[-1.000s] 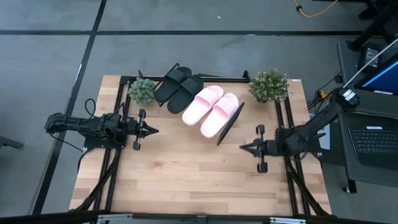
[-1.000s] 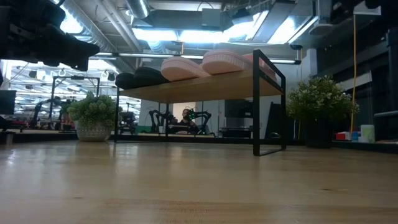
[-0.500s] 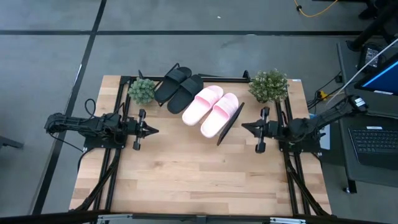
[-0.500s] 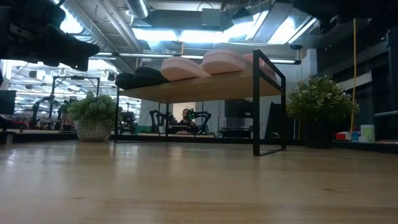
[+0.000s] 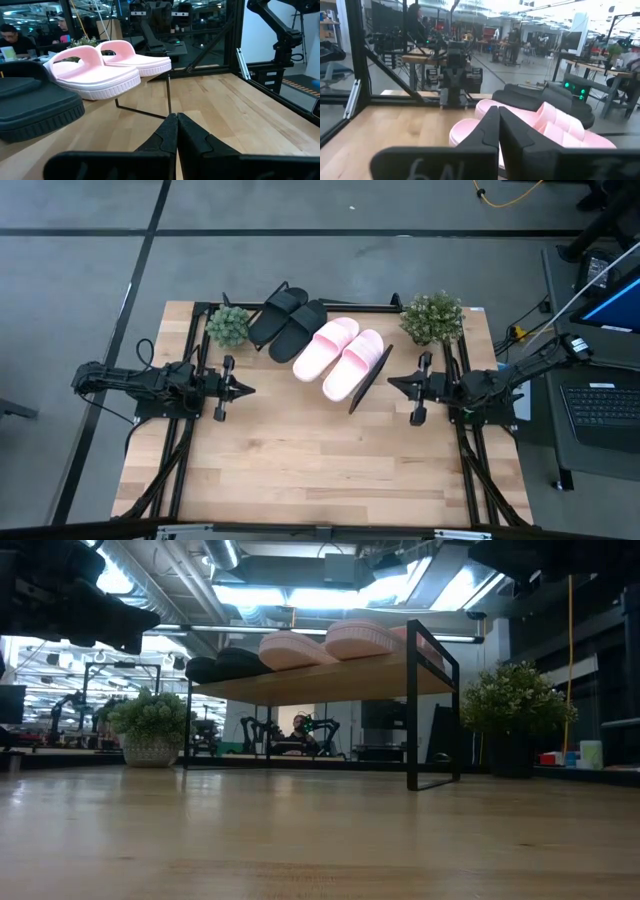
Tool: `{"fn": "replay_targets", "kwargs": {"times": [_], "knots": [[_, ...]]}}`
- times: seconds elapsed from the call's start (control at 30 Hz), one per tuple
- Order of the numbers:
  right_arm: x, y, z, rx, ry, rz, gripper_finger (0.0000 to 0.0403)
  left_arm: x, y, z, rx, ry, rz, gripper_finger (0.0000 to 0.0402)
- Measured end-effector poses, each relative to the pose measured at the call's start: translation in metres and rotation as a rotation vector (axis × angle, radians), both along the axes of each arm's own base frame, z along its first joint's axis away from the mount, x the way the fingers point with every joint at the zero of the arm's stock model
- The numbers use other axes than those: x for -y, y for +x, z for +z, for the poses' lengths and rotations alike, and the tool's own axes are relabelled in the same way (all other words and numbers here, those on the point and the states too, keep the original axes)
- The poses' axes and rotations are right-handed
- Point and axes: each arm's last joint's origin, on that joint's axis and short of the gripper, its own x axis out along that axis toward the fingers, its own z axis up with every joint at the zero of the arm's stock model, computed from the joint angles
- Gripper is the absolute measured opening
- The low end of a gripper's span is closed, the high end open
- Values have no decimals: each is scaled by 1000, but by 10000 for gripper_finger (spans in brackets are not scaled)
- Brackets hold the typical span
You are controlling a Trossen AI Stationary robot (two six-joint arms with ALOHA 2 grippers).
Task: Pick and place slides into the shelf
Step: Return to Home Position
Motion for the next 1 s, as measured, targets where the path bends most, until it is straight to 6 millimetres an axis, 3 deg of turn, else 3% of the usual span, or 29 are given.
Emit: {"fn": "replay_targets", "kwargs": {"times": [0.43, 0.63, 1.0], "knots": [[2, -1, -1, -20, -46, -7, 6, 0, 0, 0, 0, 0, 0, 0], [11, -12, -1, -37, -76, 142, 6, 0, 0, 0, 0, 0, 0, 0], [32, -48, -58, 107, -6, 223, 6, 0, 0, 0, 0, 0, 0, 0]]}}
